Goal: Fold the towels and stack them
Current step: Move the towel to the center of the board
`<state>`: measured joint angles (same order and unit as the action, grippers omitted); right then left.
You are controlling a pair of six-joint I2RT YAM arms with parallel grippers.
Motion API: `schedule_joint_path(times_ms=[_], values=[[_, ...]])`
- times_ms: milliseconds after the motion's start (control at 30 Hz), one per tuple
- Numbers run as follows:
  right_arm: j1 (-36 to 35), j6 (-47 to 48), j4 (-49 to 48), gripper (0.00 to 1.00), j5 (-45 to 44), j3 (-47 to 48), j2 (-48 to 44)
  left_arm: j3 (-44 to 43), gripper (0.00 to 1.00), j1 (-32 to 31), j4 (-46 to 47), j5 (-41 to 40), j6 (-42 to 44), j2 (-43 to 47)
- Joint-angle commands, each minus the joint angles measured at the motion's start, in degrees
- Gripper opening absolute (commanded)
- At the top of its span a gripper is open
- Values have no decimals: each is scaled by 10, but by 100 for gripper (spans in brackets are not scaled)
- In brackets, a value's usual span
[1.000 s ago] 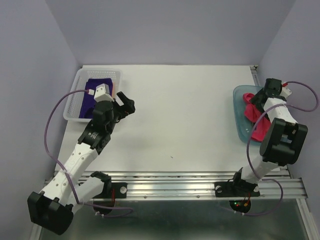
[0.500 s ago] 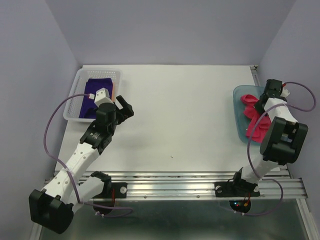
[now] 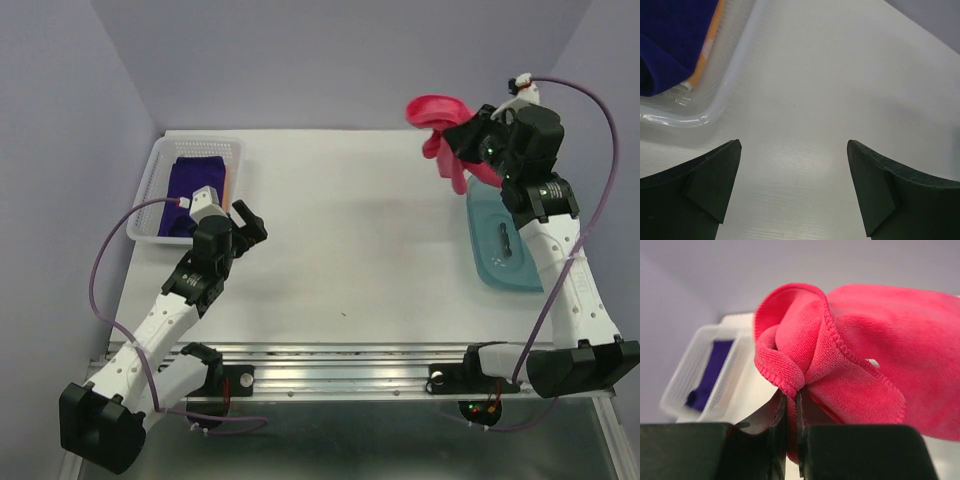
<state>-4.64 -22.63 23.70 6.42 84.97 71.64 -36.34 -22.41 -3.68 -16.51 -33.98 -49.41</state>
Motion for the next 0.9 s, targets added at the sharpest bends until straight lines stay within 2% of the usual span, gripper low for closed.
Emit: schedule_joint_path(times_ms=[0, 33, 67, 100, 133, 167, 200, 233, 267, 300, 333, 433, 533, 600, 700, 867], values=[[-49, 20, -71, 16, 222, 0, 3, 7, 99, -1, 34, -4, -8, 13], [-49, 12, -80, 16, 247, -14, 3, 7, 99, -1, 34, -4, -8, 15], [-50, 9, -83, 26, 247, -32, -4, 11, 99, -1, 32, -7, -10, 19], [-49, 3, -87, 31, 226, -54, -12, 12, 99, -1, 30, -11, -18, 19], [-49, -6, -93, 41, 189, -113, -23, 12, 99, -1, 26, -18, -22, 20], [-50, -14, -91, 42, 84, -141, -43, 10, 99, -1, 12, -24, -28, 20], [-50, -36, -86, 45, 24, -167, -50, 8, 99, -1, 4, -34, -38, 19], [-50, -53, -68, 60, -101, -218, -60, 4, 99, -1, -14, -40, -43, 15], [-50, -68, -59, 66, -150, -238, -60, 2, 99, -1, -24, -46, -50, 12], [-50, -89, -30, 94, -224, -291, -52, 2, 99, -1, -42, -55, -64, -1], [-50, -85, -28, 100, -216, -292, -52, 5, 99, -1, -41, -53, -65, -5], [-49, -74, -30, 100, -172, -326, -51, 12, 99, -1, -33, -27, -66, -18], [-50, -78, -69, 100, -102, -377, -69, 24, 99, -2, -19, 34, -62, -42], [-64, -80, -88, 100, -75, -398, -70, 31, 99, -6, -19, 40, -63, -57], [-131, -92, -82, 100, -105, -407, -41, 48, 99, -25, -23, 47, -77, -67], [-202, -109, -60, 100, -170, -394, 24, 80, 99, -69, -23, 56, -101, -65]])
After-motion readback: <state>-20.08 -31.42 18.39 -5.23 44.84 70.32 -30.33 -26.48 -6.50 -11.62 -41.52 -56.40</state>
